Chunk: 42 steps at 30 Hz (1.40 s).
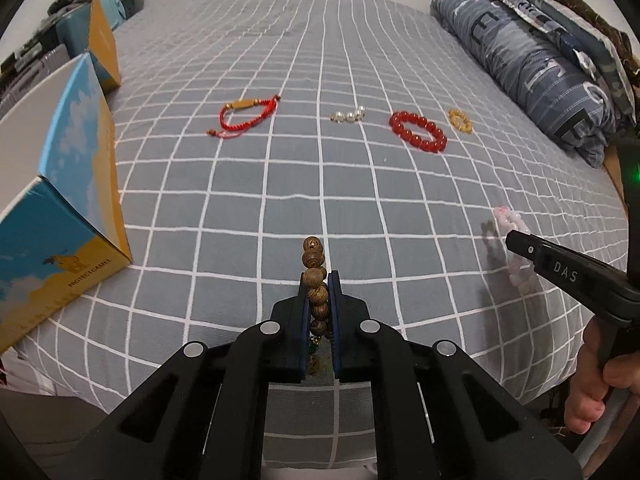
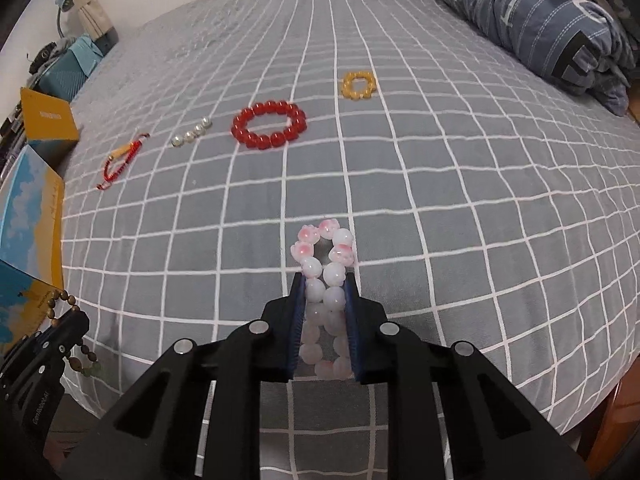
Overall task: Organize jewelry
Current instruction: 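Carry the wooden and pink bracelets over the open white box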
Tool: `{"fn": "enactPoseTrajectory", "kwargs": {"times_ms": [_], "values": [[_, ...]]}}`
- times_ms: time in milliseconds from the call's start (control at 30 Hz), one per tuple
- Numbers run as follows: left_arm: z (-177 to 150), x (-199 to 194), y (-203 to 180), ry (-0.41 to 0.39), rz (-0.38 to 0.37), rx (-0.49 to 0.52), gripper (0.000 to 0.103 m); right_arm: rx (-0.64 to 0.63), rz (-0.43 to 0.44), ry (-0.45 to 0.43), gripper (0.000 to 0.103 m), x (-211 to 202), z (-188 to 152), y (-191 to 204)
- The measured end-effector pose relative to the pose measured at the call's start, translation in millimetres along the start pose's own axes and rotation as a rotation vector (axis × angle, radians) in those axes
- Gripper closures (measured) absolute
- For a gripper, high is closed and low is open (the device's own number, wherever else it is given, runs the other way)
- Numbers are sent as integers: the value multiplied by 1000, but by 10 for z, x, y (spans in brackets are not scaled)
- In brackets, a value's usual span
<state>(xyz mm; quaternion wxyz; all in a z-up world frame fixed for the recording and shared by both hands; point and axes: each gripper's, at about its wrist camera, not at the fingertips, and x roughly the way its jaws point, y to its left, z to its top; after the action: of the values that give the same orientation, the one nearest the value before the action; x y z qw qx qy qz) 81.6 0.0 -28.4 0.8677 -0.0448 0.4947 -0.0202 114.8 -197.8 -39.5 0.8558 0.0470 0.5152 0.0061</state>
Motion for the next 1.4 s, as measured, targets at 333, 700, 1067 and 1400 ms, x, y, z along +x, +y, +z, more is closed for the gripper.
{"fn": "enactPoseTrajectory", "kwargs": {"times_ms": [333,700,1067,1400], "values": [[71,-194,53,-65,24,-2,96,-7,7,-76,85,-189,47,52],[158,-458,88,-173,57,9,96,-41,2,-164,85,-397,96,239],[270,-695,241,-230,83,-15,95,-76,29,-220,85,-596,181,482],[395,-922,582,-269,149,-48,95,-129,37,-246,85,-648,248,901]]}}
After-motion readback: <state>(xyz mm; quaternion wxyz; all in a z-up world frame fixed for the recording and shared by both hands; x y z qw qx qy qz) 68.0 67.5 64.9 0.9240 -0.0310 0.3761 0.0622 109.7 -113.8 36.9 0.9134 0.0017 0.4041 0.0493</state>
